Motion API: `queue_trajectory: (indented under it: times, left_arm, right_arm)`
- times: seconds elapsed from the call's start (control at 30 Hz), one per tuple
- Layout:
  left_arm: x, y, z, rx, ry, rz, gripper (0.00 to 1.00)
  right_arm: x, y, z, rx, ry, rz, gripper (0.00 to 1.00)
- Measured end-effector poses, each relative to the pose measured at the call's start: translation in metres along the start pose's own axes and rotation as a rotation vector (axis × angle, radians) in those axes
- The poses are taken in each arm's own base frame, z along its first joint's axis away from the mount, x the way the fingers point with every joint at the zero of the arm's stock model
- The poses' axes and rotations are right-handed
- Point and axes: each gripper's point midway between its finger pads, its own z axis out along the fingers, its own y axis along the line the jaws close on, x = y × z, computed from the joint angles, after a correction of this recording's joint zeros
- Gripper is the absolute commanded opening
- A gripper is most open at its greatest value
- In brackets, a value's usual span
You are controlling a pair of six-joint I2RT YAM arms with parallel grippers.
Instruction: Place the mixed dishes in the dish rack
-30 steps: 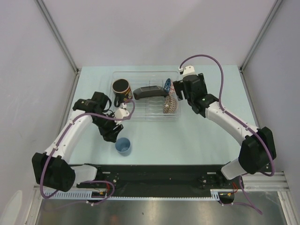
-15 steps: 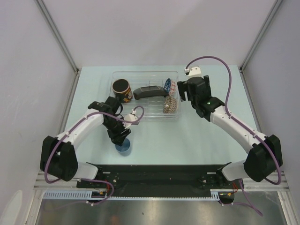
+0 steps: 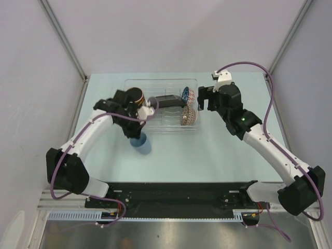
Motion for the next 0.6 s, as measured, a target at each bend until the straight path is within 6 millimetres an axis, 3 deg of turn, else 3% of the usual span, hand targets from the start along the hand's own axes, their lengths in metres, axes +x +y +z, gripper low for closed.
queue_trajectory:
  times: [0.17,0.27,0.33,0.47,0.6]
  left_arm:
    - [-0.107,0.033,-0.095,-0.115,-0.359,0.045,0.00]
    - [-0.151,0.036,-0.151,-0.084,-0.599,0.036,0.00]
    - [-0.167,0.034,-0.174,-0.005,-0.724,-0.003,0.00]
    - [-0.191,0.026,-0.184,0.242,-0.870,-0.123,0.00]
    - [-0.203,0.026,-0.167,0.475,-0.919,-0.271,0.00]
  right_arm:
    - [-0.017,0.030,-0.015,-0.206,-0.033,0.102,1.00]
    - [-0.032,0.052,-0.023,-0.395,-0.053,0.204,1.00]
    - [-0.046,0.063,-0.030,-0.511,-0.071,0.285,1.00]
    - [-0.083,0.087,-0.038,-0.769,-0.123,0.468,1.00]
    - [-0.108,0.112,-0.040,-1.002,-0.130,0.648,1.00]
